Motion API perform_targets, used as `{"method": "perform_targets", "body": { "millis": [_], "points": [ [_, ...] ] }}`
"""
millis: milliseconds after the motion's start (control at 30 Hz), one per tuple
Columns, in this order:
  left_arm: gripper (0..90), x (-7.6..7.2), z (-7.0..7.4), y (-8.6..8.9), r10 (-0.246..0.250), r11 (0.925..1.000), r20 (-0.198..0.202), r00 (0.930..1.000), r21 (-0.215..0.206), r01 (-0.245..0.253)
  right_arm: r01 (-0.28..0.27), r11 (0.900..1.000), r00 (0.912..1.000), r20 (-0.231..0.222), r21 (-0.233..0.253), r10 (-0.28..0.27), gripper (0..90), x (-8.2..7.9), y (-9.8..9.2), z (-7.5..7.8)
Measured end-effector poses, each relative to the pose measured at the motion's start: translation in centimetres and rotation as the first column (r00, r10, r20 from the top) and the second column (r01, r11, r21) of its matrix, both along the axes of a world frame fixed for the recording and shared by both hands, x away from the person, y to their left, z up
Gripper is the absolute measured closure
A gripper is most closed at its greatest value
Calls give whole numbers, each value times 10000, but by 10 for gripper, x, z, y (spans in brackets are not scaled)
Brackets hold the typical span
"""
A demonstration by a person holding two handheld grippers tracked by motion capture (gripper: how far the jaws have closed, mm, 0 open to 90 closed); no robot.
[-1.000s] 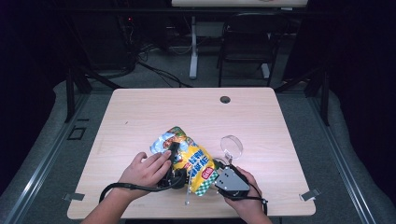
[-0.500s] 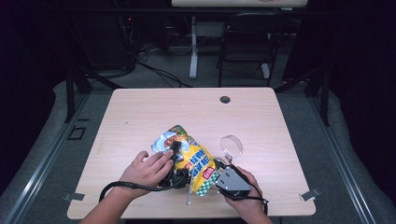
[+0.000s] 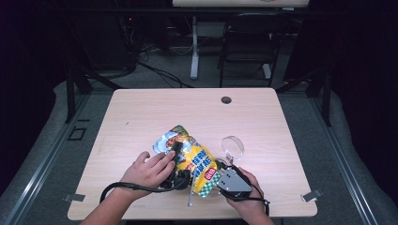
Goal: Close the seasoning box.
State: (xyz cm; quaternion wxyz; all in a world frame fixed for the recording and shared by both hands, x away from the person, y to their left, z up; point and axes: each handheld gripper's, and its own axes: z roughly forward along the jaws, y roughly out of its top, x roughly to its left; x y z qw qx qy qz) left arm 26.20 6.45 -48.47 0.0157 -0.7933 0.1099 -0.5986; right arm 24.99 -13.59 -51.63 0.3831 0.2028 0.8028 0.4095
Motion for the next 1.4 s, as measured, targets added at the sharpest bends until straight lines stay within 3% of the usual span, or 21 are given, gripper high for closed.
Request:
{"method": "perform_targets", "body": {
  "millis": [1400],
  "points": [
    [645,-3,9,-7,-223,9988,369,9991,455,207,185,9995,9998,-83,240,-183,713,2,-4,1]
  ]
}}
